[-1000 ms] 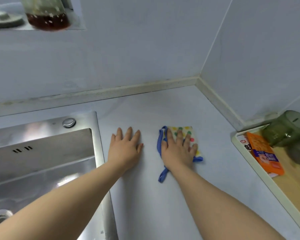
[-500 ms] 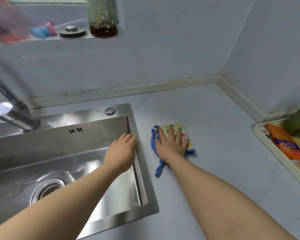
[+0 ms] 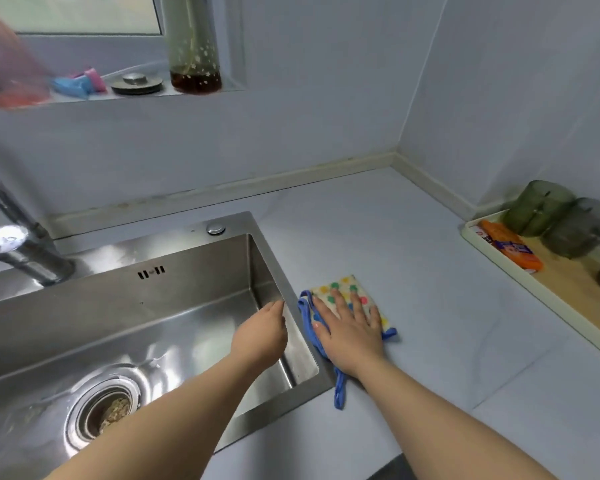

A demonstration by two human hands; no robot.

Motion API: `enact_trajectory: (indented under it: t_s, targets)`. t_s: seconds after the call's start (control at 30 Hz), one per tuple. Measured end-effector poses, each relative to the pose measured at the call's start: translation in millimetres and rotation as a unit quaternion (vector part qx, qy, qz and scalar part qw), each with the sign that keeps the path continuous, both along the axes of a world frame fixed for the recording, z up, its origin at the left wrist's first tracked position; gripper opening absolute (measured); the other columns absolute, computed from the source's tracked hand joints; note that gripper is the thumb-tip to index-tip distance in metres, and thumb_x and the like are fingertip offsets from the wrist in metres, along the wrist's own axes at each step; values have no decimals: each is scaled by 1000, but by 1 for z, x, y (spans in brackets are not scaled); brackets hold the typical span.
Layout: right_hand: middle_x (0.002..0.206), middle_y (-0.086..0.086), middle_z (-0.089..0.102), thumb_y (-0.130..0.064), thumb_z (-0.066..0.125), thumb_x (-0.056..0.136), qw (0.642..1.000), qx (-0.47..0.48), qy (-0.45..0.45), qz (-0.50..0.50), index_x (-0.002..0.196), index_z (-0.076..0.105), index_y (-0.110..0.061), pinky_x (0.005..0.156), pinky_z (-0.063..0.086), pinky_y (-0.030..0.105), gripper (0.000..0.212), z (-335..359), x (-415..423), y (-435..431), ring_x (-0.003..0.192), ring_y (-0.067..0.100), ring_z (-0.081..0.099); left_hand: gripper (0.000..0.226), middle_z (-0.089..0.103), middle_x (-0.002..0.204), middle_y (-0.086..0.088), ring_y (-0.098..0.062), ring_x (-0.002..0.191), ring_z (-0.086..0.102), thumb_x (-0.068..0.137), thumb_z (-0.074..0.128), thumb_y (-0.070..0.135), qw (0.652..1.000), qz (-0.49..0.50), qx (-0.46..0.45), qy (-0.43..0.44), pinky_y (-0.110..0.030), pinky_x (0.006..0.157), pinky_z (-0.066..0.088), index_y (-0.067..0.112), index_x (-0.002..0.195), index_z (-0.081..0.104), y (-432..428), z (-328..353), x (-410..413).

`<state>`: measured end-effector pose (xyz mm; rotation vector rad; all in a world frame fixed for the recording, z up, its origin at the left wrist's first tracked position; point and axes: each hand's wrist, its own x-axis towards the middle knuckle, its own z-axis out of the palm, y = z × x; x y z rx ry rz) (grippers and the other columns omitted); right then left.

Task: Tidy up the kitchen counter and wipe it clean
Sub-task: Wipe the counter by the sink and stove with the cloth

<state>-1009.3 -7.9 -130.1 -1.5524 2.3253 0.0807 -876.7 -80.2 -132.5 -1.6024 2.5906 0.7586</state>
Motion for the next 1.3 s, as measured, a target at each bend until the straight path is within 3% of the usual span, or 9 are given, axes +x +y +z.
enact_trajectory:
  t_s: [0.2,0.37,0.5,0.67,0.8,1.0,1.13,1.2,1.3]
  targets:
    - [159,-9,-12,-47,13,100,993,13,8,-117,147,-6,-44,118,-8,46,51,3,-6,48,147,22,-14,44,56,131,-7,-24,122,51,102,24,36,989,-32,141,-33,-28,97,38,11,128,51,27,-14,20]
    - [159,-5,-15,-54,-1,95,993,-6,7,-117,147,-10,-42,115,-11,50,54,1,39,56,146,27,-18,38,52,128,-7,-26,119,48,98,28,40,994,-10,104,-2,-33,97,40,19,119,53,45,-25,26]
    - [159,-6,-17,-60,-44,43,999,-1,26,-40,146,-14,-42,114,-13,47,108,-3,51,82,145,27,-19,35,48,121,-6,-23,112,47,96,29,35,1000,-3,12,1,-33,90,41,19,117,52,53,-18,27]
    - [159,-8,-13,-49,3,98,995,-1,36,-91,148,-8,-41,117,-10,44,52,0,27,120,147,23,-16,40,39,140,1,-21,128,40,100,22,40,998,-41,-54,-5,-33,96,38,25,129,45,75,-14,28]
    - [159,-4,-13,-45,10,100,985,-1,22,-171,149,-8,-38,118,-9,45,52,2,31,144,146,26,-15,52,18,157,9,-15,146,13,100,13,43,991,-99,-84,-35,-35,112,20,23,148,19,97,-12,32]
    - [159,-5,-13,-45,14,101,994,-21,11,-109,149,-4,-39,117,-11,44,52,-2,35,150,146,25,-15,76,-9,159,6,-18,146,-14,85,-14,57,981,-144,-108,-74,-46,117,-4,22,151,-4,130,-17,14]
    - [160,-5,-11,-47,11,100,981,-26,17,-191,149,-5,-38,119,-8,45,53,-3,10,161,147,24,-13,120,-8,159,10,-16,143,-22,47,-52,63,969,-198,-123,-77,-46,112,-19,27,151,-4,142,-22,13]
    - [160,-3,-10,-47,10,100,976,-29,23,-216,150,-5,-35,119,-7,45,54,-3,4,161,147,24,-11,105,-3,159,9,-14,143,-20,62,-40,66,968,-206,-120,-73,-46,112,-20,27,151,1,140,-18,10]
    - [160,-1,-9,-47,8,100,969,-27,32,-242,150,-6,-32,119,-8,43,55,-2,3,158,148,25,-9,52,22,154,6,-15,147,7,99,18,41,975,-197,-87,-48,-50,117,-6,26,148,19,139,3,-11]
